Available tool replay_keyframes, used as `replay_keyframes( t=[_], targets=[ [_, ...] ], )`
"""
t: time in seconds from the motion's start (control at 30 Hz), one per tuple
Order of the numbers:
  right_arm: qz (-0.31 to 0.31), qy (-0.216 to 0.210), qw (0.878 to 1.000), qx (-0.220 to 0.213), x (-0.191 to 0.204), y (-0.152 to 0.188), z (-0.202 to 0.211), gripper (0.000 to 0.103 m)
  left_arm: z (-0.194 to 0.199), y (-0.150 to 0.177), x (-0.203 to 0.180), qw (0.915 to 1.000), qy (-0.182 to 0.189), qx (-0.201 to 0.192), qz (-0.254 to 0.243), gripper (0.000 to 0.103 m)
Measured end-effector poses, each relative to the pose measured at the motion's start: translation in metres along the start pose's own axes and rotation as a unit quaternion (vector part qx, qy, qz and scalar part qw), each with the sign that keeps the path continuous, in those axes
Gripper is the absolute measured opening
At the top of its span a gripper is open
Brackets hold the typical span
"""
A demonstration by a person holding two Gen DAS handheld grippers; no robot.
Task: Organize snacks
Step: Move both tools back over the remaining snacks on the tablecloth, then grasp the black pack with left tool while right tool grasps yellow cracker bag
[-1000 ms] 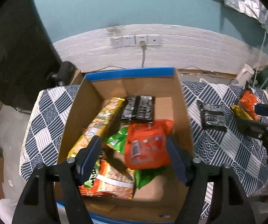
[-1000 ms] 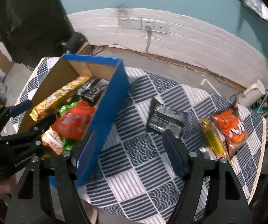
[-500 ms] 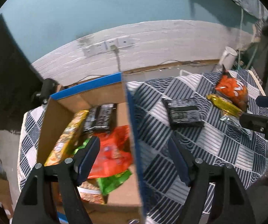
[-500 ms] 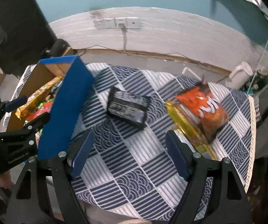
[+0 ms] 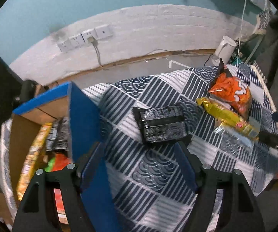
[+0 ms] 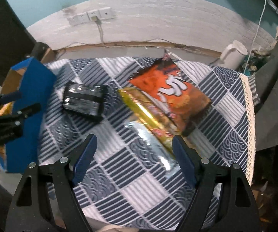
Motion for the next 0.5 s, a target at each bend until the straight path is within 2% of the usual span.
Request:
replay_keyframes(
  t=[0.07,0.17,0.5],
  targets=[
    [0.005,0.005,1.0,0.006,-0.009,-0.001,-0.007,0.08,-0.012,-0.003,-0.004,0.9995,0.013,0.013,0.027,0.085],
    [0.015,0.011,1.0,0.012,-0.019,-0.002,-0.019,0.08,-0.028,-0.005,-0.008,0.9984,0.021,0.023,0.048,0.085],
    [0.048,0.007,0.998,0.038,-0.039,0.001,-0.067,0.08,-0.071,-0.012,-0.018,0.9968,0.004,0.059,0.054,0.085]
  ],
)
Point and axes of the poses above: each gripper's, at about its wrist camera, not at the fingertips, and z roughly against the way its jaws point, x to its left, y to its underside, the point moved 9 cm from there along -z, roughly the way its jaws point, and after that the axes turned 6 degrees about -x, right-handed, at the moved point
